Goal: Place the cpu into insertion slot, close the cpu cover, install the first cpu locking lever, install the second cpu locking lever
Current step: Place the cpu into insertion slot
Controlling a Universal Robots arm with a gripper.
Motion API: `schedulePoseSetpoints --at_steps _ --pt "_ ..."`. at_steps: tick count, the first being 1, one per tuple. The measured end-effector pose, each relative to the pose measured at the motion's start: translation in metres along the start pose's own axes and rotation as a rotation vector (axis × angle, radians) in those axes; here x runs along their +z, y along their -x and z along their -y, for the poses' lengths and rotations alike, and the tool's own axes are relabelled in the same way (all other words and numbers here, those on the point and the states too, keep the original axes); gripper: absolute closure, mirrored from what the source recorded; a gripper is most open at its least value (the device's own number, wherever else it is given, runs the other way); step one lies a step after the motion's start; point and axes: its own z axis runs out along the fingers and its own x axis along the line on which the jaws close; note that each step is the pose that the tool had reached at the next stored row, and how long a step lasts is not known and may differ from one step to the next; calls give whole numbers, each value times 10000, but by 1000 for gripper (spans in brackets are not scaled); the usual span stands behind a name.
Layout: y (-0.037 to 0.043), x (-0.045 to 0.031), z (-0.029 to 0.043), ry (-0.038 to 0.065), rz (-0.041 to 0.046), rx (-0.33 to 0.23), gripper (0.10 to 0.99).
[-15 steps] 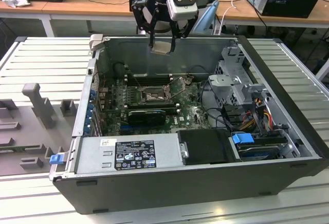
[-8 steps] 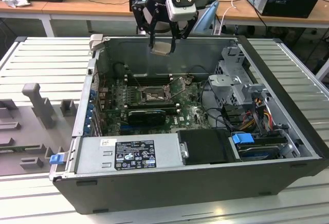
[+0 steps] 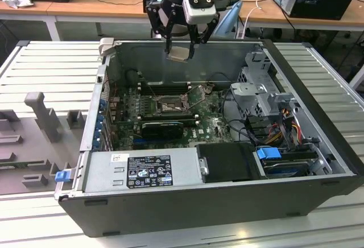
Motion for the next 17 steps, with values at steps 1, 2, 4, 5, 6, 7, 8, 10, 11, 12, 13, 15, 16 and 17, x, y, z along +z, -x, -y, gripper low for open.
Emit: schedulePoseSetpoints --at_steps 1,2,4,5,6,7,8,10,11,12,13,15,16,17 --pt "0 0 0 1 2 31 557" --pt "0 1 0 2 5 63 557" --pt "0 1 0 3 11 127 557" --pt "0 1 0 3 14 156 557" --pt "0 1 0 4 17 196 557" --pt "0 2 0 4 19 223 557" --pt "0 2 0 5 24 275 557" --pt "0 2 0 8 32 360 557" --pt "0 2 0 9 35 397 557" --pt "0 2 0 9 38 441 557" --pt "0 2 0 10 42 475 557" --pt "0 2 0 11 48 542 557" --pt "0 3 0 12 52 596 557" --pt "0 3 0 12 55 627 557"
